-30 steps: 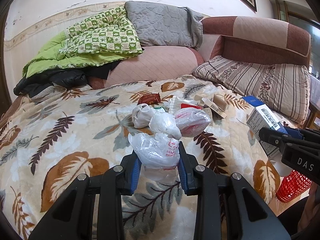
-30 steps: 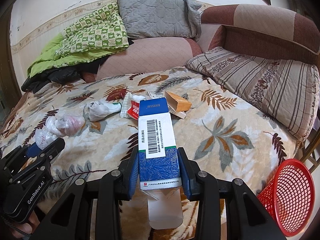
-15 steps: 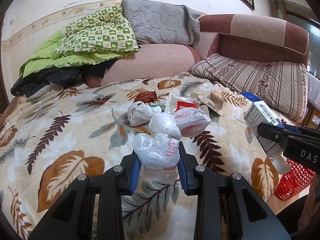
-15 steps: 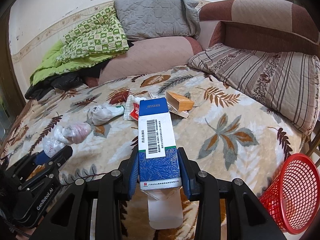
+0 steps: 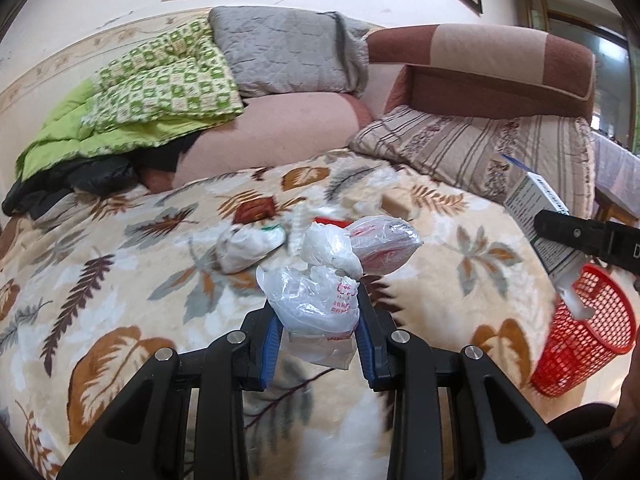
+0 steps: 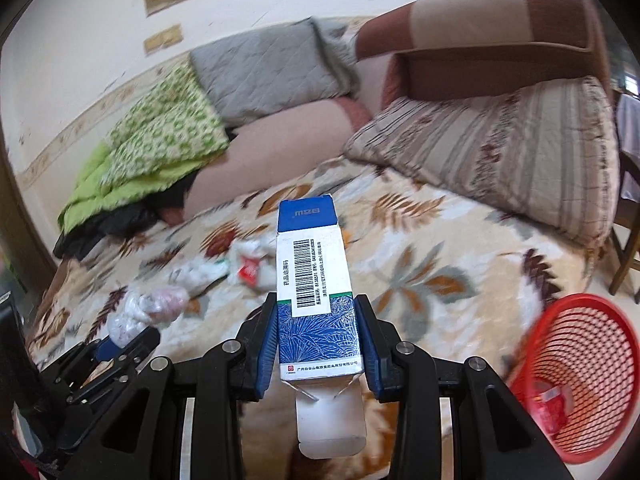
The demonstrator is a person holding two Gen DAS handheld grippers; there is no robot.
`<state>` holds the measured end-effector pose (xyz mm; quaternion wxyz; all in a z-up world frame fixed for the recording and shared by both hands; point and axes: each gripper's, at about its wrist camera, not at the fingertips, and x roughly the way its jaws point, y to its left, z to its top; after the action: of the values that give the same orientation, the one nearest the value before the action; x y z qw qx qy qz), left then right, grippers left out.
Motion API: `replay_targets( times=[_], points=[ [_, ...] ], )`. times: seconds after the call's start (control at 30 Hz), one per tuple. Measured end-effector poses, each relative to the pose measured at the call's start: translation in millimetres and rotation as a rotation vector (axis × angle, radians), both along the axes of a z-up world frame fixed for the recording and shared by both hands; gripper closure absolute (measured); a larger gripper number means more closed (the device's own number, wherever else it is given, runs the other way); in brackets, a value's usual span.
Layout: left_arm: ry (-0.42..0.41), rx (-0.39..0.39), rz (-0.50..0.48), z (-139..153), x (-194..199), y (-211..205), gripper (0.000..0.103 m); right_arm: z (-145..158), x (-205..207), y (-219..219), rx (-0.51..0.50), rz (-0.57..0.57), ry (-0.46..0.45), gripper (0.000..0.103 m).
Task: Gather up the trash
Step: 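Carry the medicine box and plastic bag with both tools toward the red wastebasket, then open both tools over the red wastebasket to drop the box and bag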
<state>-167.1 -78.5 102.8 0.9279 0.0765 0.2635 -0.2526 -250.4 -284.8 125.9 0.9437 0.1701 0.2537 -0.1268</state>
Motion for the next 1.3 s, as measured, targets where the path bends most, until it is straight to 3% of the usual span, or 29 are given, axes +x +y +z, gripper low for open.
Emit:
replay_targets(
  times=[0.23, 0.5, 0.73, 1.0, 1.03, 1.1, 1.13, 1.3],
  points=[
    [-0.010, -0.012, -0.106, 22, -18, -41, 0.071, 3, -46, -52, 0.057, -0.089, -0.014, 0.063],
    [0.029, -0.020, -0.328, 39, -61, -125, 0.071, -3, -128, -125, 0.126, -0.238, -0.004, 0.063],
    [0.157, -0.008, -0.529, 29, -99, -214, 0.071, -26, -187, -175, 0.197, -0.365, 0.015, 0.063],
    [0.237, 0.019, -0.633, 17, -125, -277, 0.071, -33, -200, -205, 0.241, -0.403, -0.014, 0.062],
    [0.241, 0.022, -0.639, 16, -127, -283, 0.070, -34, -200, -208, 0.248, -0.408, -0.018, 0.062],
    [0.255, 0.019, -0.652, 15, -128, -294, 0.056, -36, -199, -215, 0.253, -0.426, -0.017, 0.053],
    [0.261, 0.012, -0.650, 15, -128, -298, 0.044, -38, -199, -218, 0.257, -0.435, -0.019, 0.046],
    [0.267, 0.006, -0.644, 17, -121, -294, 0.042, -41, -207, -223, 0.263, -0.462, -0.021, 0.045]
  ],
)
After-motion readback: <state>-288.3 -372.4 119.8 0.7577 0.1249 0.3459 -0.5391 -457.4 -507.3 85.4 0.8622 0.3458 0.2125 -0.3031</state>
